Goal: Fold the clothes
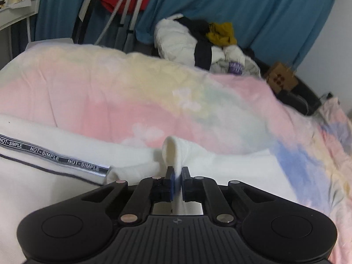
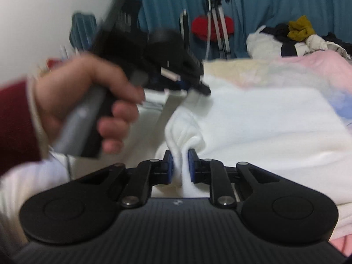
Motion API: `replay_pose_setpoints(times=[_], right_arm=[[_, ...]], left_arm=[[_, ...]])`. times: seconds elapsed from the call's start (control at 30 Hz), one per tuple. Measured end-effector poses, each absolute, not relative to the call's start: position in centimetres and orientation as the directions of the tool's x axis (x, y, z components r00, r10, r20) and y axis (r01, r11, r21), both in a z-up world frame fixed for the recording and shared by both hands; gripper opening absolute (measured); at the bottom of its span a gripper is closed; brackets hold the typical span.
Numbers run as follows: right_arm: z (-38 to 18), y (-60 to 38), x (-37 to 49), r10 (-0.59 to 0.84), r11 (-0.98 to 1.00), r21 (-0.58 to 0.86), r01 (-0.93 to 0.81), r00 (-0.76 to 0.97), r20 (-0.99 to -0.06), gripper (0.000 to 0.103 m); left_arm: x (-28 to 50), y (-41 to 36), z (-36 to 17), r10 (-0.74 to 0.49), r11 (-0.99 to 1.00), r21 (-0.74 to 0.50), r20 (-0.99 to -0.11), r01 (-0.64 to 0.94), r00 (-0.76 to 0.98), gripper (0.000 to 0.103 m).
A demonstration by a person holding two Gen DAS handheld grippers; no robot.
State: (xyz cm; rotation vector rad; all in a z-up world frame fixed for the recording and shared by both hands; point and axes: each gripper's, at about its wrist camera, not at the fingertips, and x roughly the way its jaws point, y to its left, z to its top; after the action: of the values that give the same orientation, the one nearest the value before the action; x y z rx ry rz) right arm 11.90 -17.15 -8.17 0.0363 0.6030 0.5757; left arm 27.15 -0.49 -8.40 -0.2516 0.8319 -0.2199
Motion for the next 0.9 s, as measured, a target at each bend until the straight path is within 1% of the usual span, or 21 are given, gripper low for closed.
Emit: replay_pose_setpoints(times=[0.03,0.07,0.1,0.13,0.17,0.2,0.23,0.3,0.33,0.37,0.4,0.53,0.57,0.6,0.63,0.7,0.73,0.77,0.8,0.83,0.9], right_arm=[[-8.4,-16.9,12.0,0.519,0.844,0.188,-0.503,0.672,-0.528,0.018],[-8.5,-16.8,12.0,0.517,0.844,0.18,-0.505,0.675,-0.527,0.018],[-8.4,-16.8,12.0,0.517,0.844,0.184,-0.504,0.674,-0.528,0.018],[-8.3,-16.9,12.0,0.518,0.844,0.19,-0.501,0.672,-0.529,0.019],[-8.1,-17.0,12.0,0.519,0.845,0.197,-0.498,0.671,-0.53,0.019],[-7.9,-17.1,11.8,0.52,0.845,0.204,-0.495,0.669,-0.532,0.019],[-7.7,-17.2,11.6,0.521,0.845,0.21,-0.492,0.667,-0.533,0.019],[-7.2,-17.5,11.2,0.522,0.845,0.223,-0.485,0.662,-0.537,0.019],[-7.0,-17.7,11.0,0.527,0.843,0.232,-0.485,0.66,-0.535,0.019],[-6.7,-17.9,10.8,0.533,0.84,0.241,-0.486,0.658,-0.532,0.019],[-6.3,-18.1,10.7,0.542,0.836,0.249,-0.49,0.658,-0.523,0.019],[-6.1,-18.1,10.1,0.551,0.827,0.229,-0.513,0.659,-0.512,0.019],[-6.2,-18.0,10.1,0.549,0.827,0.222,-0.517,0.655,-0.52,0.019],[-6.4,-17.9,10.2,0.547,0.826,0.215,-0.52,0.65,-0.527,0.019],[-6.4,-17.8,10.2,0.546,0.826,0.208,-0.524,0.648,-0.531,0.019],[-6.3,-17.7,10.0,0.547,0.824,0.2,-0.53,0.652,-0.525,0.019],[-6.3,-17.7,9.9,0.548,0.823,0.196,-0.532,0.655,-0.521,0.019],[-6.2,-17.8,10.0,0.551,0.822,0.201,-0.533,0.656,-0.515,0.019],[-6.2,-17.9,10.1,0.556,0.82,0.209,-0.532,0.657,-0.509,0.019],[-6.1,-18.0,10.2,0.561,0.819,0.217,-0.532,0.659,-0.502,0.019],[-5.9,-18.1,10.4,0.571,0.814,0.23,-0.533,0.665,-0.481,0.019]], left_arm=[[27.1,-0.4,-8.7,-0.29,0.949,-0.298,-0.714,0.098,0.637,0.014],[27.0,0.0,-9.0,-0.295,0.948,-0.302,-0.724,0.099,0.624,0.024],[26.6,0.5,-9.0,-0.306,0.944,-0.316,-0.723,0.098,0.619,0.027],[26.1,1.1,-8.8,-0.319,0.937,-0.335,-0.714,0.096,0.623,0.037],[25.6,1.7,-8.5,-0.33,0.931,-0.352,-0.703,0.094,0.63,0.05],[24.9,2.2,-8.2,-0.335,0.927,-0.363,-0.688,0.095,0.644,0.055],[24.2,2.6,-7.7,-0.333,0.926,-0.365,-0.671,0.096,0.663,0.062],[22.7,3.4,-6.9,-0.296,0.936,-0.342,-0.644,0.08,0.706,0.08],[22.1,3.6,-6.7,-0.26,0.944,-0.324,-0.634,0.055,0.728,0.091],[21.6,3.9,-6.7,-0.233,0.948,-0.317,-0.627,0.029,0.744,0.092],[21.5,4.2,-7.0,-0.232,0.944,-0.33,-0.63,0.015,0.741,0.092],[22.6,4.7,-9.3,-0.315,0.893,-0.45,-0.667,-0.027,0.675,0.08],[23.1,4.5,-9.8,-0.328,0.883,-0.468,-0.667,-0.033,0.669,0.08],[23.5,4.2,-10.0,-0.332,0.879,-0.476,-0.667,-0.038,0.667,0.079],[24.0,3.8,-10.2,-0.326,0.881,-0.472,-0.671,-0.044,0.666,0.075],[24.9,2.7,-10.1,-0.286,0.902,-0.428,-0.694,-0.058,0.661,0.07],[25.2,2.1,-10.0,-0.266,0.917,-0.395,-0.704,-0.052,0.659,0.059],[25.4,1.6,-9.9,-0.257,0.93,-0.367,-0.709,-0.032,0.656,0.035],[25.5,1.2,-9.7,-0.26,0.937,-0.349,-0.711,-0.007,0.653,0.028],[25.6,1.0,-9.4,-0.282,0.936,-0.352,-0.705,0.024,0.651,0.024],[25.6,0.4,-8.6,-0.28,0.945,-0.322,-0.697,0.06,0.66,0.023]])
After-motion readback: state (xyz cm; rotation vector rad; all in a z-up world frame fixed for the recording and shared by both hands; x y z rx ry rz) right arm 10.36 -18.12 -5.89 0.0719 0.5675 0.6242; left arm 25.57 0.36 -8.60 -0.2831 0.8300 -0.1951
